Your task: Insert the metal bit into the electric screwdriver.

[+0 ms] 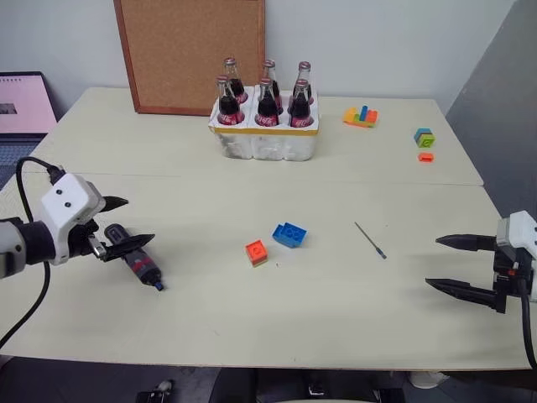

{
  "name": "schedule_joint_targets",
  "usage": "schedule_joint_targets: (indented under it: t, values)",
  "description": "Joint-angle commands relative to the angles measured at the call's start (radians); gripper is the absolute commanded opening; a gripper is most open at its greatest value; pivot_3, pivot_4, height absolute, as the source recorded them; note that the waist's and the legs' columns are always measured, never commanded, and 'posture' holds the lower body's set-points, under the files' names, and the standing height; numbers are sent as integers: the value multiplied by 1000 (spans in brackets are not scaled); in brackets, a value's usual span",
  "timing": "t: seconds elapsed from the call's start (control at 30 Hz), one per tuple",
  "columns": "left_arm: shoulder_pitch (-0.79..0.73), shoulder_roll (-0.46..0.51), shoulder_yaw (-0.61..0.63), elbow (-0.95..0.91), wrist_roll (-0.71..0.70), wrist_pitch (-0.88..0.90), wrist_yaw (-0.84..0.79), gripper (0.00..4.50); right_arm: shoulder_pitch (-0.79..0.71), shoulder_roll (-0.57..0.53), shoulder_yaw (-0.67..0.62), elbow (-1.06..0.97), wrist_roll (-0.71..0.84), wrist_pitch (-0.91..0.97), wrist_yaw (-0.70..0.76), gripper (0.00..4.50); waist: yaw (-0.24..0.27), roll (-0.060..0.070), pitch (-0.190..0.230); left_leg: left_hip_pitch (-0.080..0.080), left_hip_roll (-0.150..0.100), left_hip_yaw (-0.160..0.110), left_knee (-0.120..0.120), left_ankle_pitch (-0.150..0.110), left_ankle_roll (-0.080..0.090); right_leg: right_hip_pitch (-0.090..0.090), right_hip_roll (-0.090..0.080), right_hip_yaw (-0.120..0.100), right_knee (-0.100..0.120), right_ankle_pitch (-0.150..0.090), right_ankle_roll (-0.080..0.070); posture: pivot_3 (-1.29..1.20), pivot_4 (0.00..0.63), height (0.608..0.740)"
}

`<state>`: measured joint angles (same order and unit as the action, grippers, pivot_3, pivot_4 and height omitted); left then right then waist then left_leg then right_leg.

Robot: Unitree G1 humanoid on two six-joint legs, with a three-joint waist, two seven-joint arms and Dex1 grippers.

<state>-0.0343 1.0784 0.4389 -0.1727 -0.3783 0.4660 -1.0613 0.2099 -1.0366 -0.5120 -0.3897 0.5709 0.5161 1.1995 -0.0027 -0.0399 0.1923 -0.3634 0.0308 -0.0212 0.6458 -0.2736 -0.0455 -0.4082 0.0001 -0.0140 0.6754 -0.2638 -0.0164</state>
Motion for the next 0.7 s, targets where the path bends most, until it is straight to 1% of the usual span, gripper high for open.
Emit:
schedule_joint_targets:
  t: [0.03, 0.17, 0.27, 0.53, 0.63, 0.7]
  values:
    - [-23, -1, 7, -2, -18, -12, -4, 4485, -7, -4, -33, -22, 3, -16, 0, 4468, 0, 0, 0, 0, 0, 0, 0, 0, 0, 0, 0, 0, 0, 0, 0, 0, 150, 740]
    - [-34, 2, -3, -5, -9, -12, 5, 4485, -21, 1, -16, -23, 1, -24, -11, 4468, 0, 0, 0, 0, 0, 0, 0, 0, 0, 0, 0, 0, 0, 0, 0, 0, 150, 740]
    - [-49, -10, 5, -1, -29, -32, -6, 4485, -32, 4, -4, -20, -1, -30, -15, 4468, 0, 0, 0, 0, 0, 0, 0, 0, 0, 0, 0, 0, 0, 0, 0, 0, 150, 740]
    - [-42, 24, -7, 15, -18, -53, -56, 4485, -68, 4, 34, -29, 5, -36, -20, 4468, 0, 0, 0, 0, 0, 1, 0, 0, 0, 0, 0, 0, 0, 0, 0, 0, 150, 740]
    - [-37, 45, -29, -20, -34, -52, -109, 4485, -110, 20, 89, -72, 18, -32, -41, 4468, -2, 0, 0, 0, 0, 1, 0, 0, 0, 0, 1, 1, 0, 0, 0, 0, 150, 740]
    - [-23, 70, -57, -45, -38, -77, -179, 4485, -166, 52, 164, -127, 33, -12, -86, 4468, -3, 0, 0, 0, 0, 0, 0, 0, 0, 0, 1, 0, 1, 0, 0, 0, 150, 740]
